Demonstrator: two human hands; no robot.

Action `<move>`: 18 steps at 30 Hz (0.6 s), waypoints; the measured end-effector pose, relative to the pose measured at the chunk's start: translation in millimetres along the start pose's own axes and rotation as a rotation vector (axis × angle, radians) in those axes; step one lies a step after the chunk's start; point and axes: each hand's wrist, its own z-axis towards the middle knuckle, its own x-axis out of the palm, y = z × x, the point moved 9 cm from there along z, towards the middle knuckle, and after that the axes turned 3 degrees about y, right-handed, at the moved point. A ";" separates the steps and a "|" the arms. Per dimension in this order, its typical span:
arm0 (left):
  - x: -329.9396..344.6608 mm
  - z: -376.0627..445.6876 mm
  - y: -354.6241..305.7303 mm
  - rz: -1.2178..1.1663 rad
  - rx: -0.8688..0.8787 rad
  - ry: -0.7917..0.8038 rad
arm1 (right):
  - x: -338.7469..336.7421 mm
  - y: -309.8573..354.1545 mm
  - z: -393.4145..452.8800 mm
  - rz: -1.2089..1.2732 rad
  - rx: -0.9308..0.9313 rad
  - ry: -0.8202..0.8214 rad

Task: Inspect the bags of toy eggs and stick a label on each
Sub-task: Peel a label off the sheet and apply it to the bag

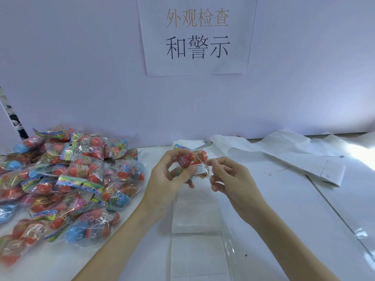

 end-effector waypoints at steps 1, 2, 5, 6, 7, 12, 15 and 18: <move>-0.3 0.1 0.6 0.019 -0.001 -0.006 | 0.9 0.3 -0.1 -0.042 0.002 -0.007; 0.0 -0.1 1.2 0.040 -0.003 -0.007 | 3.0 -0.6 -0.4 -0.089 0.009 -0.003; 2.4 -1.4 1.1 0.069 -0.007 0.005 | 10.5 -3.1 -2.2 -0.217 0.002 0.015; 2.7 -1.8 0.2 0.072 -0.009 0.006 | 11.7 -3.0 -3.0 -0.243 -0.009 0.016; 2.5 -2.1 -0.7 0.074 -0.012 0.003 | 12.1 -2.8 -3.4 -0.250 -0.015 0.012; 4.9 -2.6 -3.1 0.043 -0.018 0.035 | 9.8 2.5 -3.7 -0.193 -0.043 0.013; 7.3 -2.3 -5.9 0.000 -0.018 0.067 | 13.5 2.6 -5.1 -0.105 -0.031 0.079; 9.5 -2.4 -8.3 -0.012 -0.014 0.083 | 15.7 0.7 -6.5 -0.040 0.005 0.115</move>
